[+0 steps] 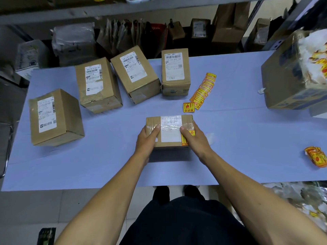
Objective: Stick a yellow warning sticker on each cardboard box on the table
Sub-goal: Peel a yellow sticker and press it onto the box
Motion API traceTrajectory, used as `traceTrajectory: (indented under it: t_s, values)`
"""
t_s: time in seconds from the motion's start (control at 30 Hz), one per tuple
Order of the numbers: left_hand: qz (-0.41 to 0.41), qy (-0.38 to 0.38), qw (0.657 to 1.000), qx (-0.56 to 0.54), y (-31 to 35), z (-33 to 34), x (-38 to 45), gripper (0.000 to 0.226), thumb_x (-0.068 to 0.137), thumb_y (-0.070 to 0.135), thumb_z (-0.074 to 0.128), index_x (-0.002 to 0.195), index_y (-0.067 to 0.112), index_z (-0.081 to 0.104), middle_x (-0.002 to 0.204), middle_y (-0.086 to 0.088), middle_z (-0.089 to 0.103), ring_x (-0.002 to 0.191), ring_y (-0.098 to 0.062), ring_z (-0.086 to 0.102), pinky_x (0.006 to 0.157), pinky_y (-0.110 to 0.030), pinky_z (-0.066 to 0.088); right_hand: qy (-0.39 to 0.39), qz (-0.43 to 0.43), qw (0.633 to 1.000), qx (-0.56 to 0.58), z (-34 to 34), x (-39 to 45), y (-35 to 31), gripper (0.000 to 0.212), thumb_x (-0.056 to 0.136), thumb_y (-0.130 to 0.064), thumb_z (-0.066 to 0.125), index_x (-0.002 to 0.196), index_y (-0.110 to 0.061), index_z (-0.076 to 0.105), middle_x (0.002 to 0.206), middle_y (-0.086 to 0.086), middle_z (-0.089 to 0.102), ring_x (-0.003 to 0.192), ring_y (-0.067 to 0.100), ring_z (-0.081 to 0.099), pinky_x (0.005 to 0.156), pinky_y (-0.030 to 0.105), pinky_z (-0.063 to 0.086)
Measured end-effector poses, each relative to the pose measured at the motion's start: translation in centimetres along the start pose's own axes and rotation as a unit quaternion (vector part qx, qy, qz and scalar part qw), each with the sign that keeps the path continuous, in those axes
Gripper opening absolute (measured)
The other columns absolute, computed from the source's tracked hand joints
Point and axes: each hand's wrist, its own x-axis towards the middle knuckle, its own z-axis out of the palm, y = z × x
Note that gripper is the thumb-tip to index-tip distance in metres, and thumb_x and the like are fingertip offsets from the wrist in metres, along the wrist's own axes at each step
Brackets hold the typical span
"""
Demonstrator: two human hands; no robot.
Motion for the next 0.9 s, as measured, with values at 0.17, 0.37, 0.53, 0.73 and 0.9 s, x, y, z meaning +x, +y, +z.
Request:
traceTrajectory:
  t_s: [0.17, 0.37, 0.53, 0.73, 0.9]
  values:
    - [0.0, -0.01, 1.0, -0.011, 0.6, -0.1, -0.2, 0.037, 0.094, 0.047, 0.061, 0.126, 0.029, 0.059, 0.115, 0.006, 0.07, 0.102, -0.012, 0.066, 0.078, -0.022, 0.051, 0.0, -0.012, 1.0, -0.018, -0.2, -0.1, -0.4, 0.04, 0.097, -0.056, 0.05, 0.134, -0.041, 0.048, 0.119, -0.013, 0.064, 0.108, 0.01, 0.063, 0.096, 0.031, 0.05]
    - [0.05, -0.02, 0.998, -0.034, 3.6, 1.3, -0.4, 0.026, 0.092, 0.042, 0.065, 0.115, 0.029, 0.065, 0.11, 0.007, 0.074, 0.099, -0.013, 0.07, 0.086, -0.03, 0.056, 0.028, -0.042, 0.999, -0.001, -2.4, -0.8, -2.5, 0.048, 0.096, -0.056, 0.051, 0.141, -0.041, 0.046, 0.128, -0.011, 0.065, 0.112, 0.013, 0.063, 0.095, 0.032, 0.051]
    - [0.092, -0.058, 0.994, -0.033, 8.2, 4.9, -0.6, 0.024, 0.092, 0.038, 0.066, 0.113, 0.027, 0.067, 0.106, 0.009, 0.075, 0.096, -0.011, 0.071, 0.079, -0.024, 0.055, 0.072, -0.066, 0.995, 0.017, -6.8, -0.9, -4.8, 0.05, 0.097, -0.055, 0.051, 0.143, -0.037, 0.046, 0.13, -0.008, 0.064, 0.114, 0.015, 0.063, 0.096, 0.033, 0.051]
    - [0.118, -0.113, 0.986, -0.025, 12.2, 10.2, -0.4, 0.036, 0.092, 0.04, 0.066, 0.125, 0.024, 0.064, 0.112, 0.009, 0.073, 0.102, -0.01, 0.068, 0.088, -0.031, 0.055, 0.114, -0.079, 0.99, 0.041, -12.7, -0.8, -6.2, 0.046, 0.097, -0.052, 0.053, 0.139, -0.035, 0.051, 0.129, -0.007, 0.065, 0.115, 0.015, 0.062, 0.097, 0.036, 0.051]
    - [0.089, -0.151, 0.984, 0.001, 14.1, 15.8, 0.6, 0.026, 0.09, 0.042, 0.067, 0.111, 0.027, 0.067, 0.102, 0.009, 0.074, 0.096, -0.015, 0.069, 0.081, -0.037, 0.058, 0.155, -0.059, 0.985, 0.05, -17.7, -0.1, -5.3, 0.042, 0.094, -0.055, 0.054, 0.133, -0.037, 0.056, 0.124, -0.008, 0.067, 0.114, 0.016, 0.062, 0.099, 0.038, 0.051]
